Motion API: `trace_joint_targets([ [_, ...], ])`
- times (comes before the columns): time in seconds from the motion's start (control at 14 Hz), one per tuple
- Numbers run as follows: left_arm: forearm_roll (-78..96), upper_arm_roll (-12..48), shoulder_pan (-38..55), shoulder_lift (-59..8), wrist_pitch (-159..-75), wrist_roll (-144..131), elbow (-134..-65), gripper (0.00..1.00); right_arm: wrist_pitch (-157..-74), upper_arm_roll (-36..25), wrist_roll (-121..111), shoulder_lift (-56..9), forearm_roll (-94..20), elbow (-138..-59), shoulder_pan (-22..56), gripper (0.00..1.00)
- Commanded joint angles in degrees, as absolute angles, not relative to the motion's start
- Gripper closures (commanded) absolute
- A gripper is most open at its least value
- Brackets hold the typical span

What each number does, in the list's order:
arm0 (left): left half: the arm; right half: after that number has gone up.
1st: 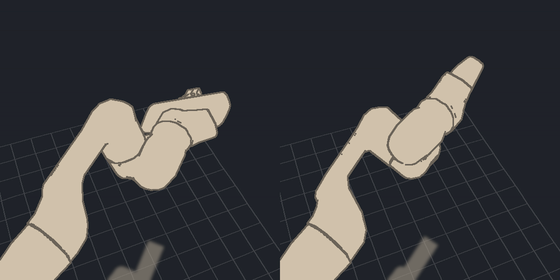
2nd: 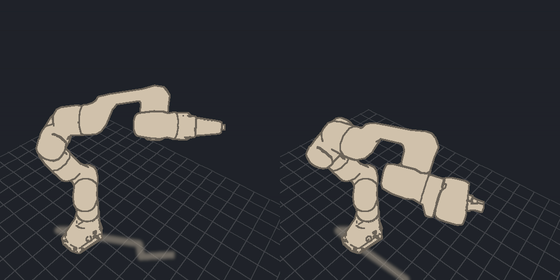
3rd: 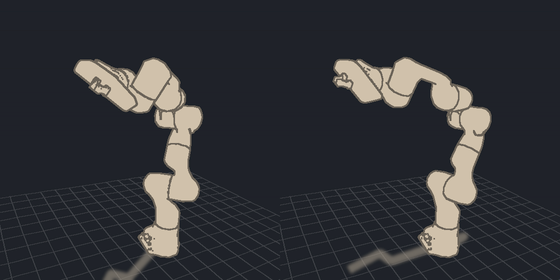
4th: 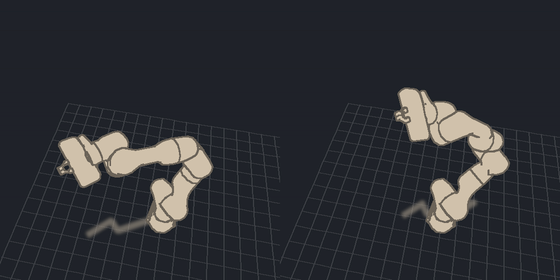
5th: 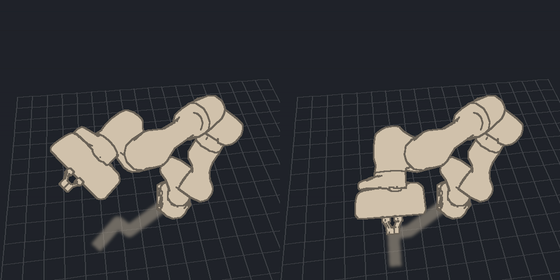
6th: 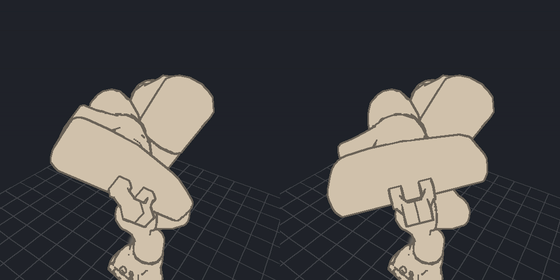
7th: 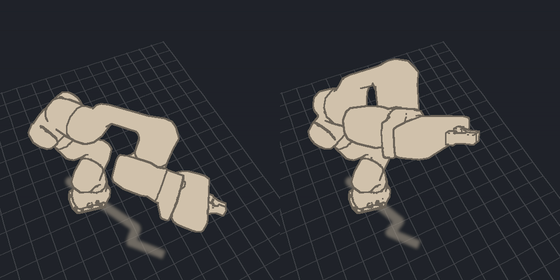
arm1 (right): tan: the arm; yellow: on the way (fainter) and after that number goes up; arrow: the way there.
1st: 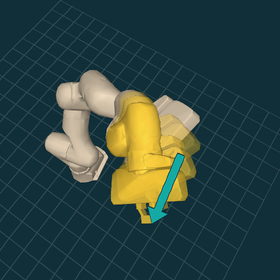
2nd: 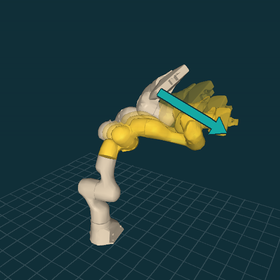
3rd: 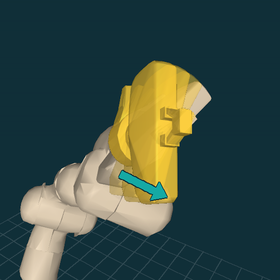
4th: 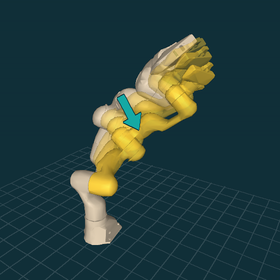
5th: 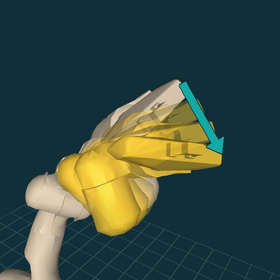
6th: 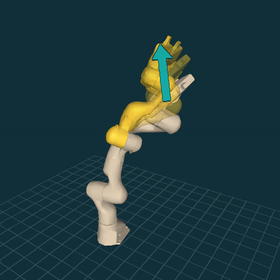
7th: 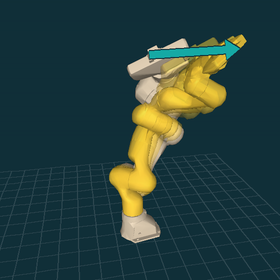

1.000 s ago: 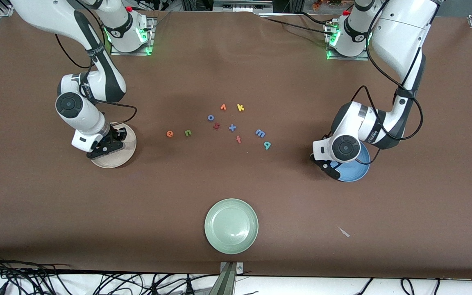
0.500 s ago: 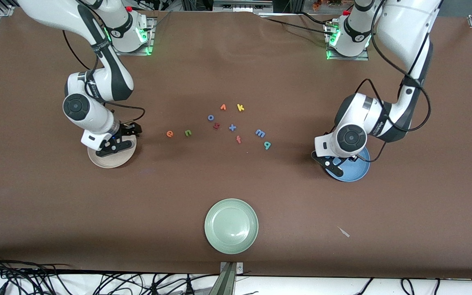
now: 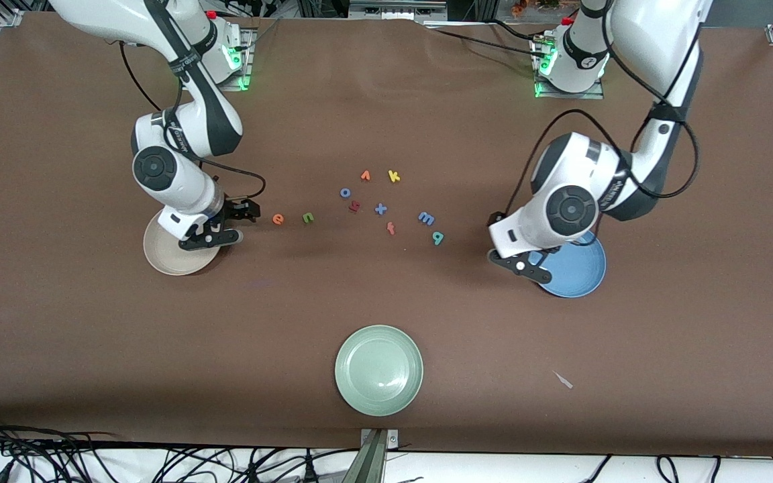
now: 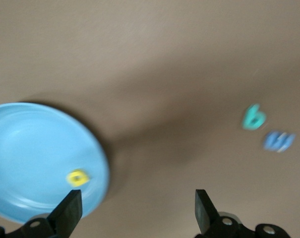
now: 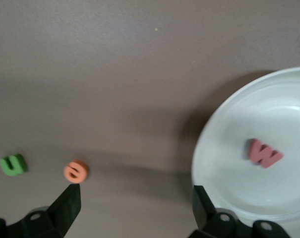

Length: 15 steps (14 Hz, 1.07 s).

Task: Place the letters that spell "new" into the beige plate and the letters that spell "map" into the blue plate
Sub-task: 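Grasp the teal b with the left gripper, the orange e with the right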

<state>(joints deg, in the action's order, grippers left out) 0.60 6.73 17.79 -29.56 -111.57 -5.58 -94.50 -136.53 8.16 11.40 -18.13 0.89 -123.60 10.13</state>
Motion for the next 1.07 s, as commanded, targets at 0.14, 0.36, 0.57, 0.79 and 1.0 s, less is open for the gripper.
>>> trace_joint_targets([
  [0.14,2.1,6.4,25.8,-42.2,-112.0,-25.1,-79.7,0.0,-138.2,12.6,27.0,-17.8,0.3,-123.7,10.2,0.0],
  [0.36,3.2,6.4,27.6,-44.8,-119.4,-31.3,-80.2,0.0,-140.0,14.6,34.7,-18.7,0.3,-124.2,10.5,0.0],
  [0.57,3.3,6.4,29.6,-45.2,-120.0,-34.6,-83.7,0.09,-143.3,14.7,35.2,-20.1,0.5,-125.7,10.6,0.0],
  [0.79,2.0,6.3,30.7,-45.3,-120.0,-35.7,-86.7,0.11,-145.2,14.6,34.3,-21.4,1.4,-126.0,11.2,0.0],
  [1.0,0.7,6.3,30.7,-45.3,-120.1,-35.3,-87.4,0.14,-146.3,14.6,34.0,-22.6,4.6,-126.5,12.7,0.0],
])
